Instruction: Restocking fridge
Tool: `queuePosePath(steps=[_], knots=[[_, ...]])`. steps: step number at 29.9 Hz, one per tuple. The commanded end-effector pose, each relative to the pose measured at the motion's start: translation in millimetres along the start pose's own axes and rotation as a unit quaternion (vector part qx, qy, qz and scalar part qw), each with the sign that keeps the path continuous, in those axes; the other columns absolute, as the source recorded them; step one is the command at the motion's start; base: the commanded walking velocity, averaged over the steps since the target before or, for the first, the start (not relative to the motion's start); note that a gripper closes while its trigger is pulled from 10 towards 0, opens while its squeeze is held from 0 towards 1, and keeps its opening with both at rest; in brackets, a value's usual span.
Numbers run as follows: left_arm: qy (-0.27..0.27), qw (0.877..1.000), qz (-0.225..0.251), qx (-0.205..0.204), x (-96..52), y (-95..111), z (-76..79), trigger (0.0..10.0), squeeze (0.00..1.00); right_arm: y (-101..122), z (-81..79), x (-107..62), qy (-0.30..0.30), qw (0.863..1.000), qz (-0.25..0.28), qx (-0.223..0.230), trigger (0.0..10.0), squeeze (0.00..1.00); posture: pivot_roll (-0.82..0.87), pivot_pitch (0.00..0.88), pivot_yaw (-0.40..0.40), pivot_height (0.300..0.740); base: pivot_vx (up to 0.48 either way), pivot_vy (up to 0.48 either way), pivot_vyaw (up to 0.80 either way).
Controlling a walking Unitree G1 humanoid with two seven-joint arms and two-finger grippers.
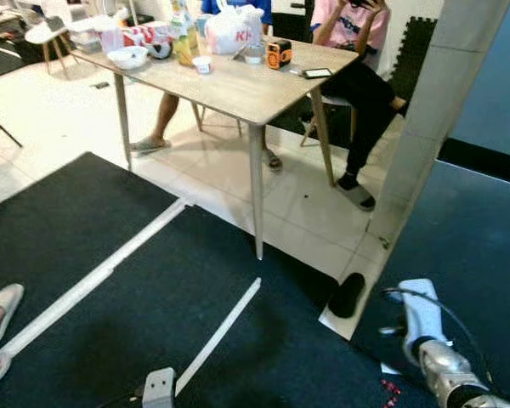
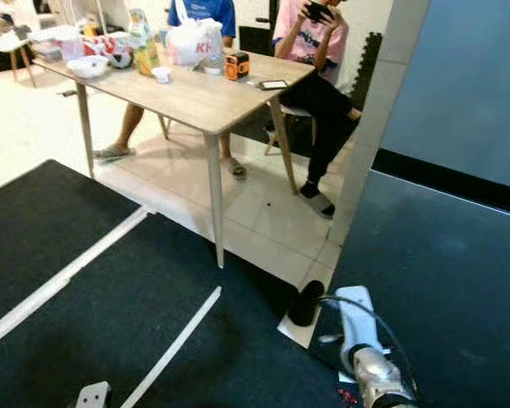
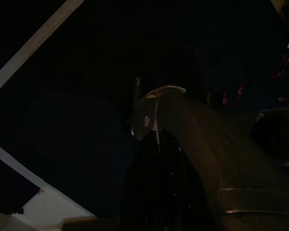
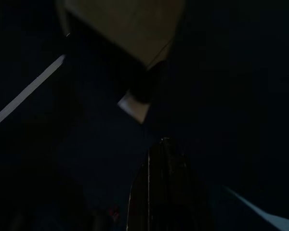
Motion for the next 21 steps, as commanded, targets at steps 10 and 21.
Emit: queuePosePath(steps=[10,21], knots=[[0.0,0.999,-0.017,0.029,-4.5,-10.9,-9.5,10.0,0.0,125.8,44.2,-4.6,-0.096,0.981,0.166,0.011,10.0,0.0,-0.04,0.0,0.056,0.74,0.0,0.0,0.0],[0.019,1.0,-0.017,0.018,-20.3,-32.5,-39.8,10.0,0.0,195.6,67.0,-24.7,-0.17,0.954,0.246,0.008,10.0,0.0,0.05,0.126,0.047,0.74,0.0,0.0,0.0]])
Point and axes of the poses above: a point about 5 cm out from each wrist's last joint towards the gripper, its own x axis pointing out of the wrist towards the gripper, its own y axis along the axis of the wrist's last joint, z = x × y, the point moved 2 cm from there along x, pointing out of the wrist towards the gripper, and after that the axes turned 5 degrees about -x, right-handed, at the moved point
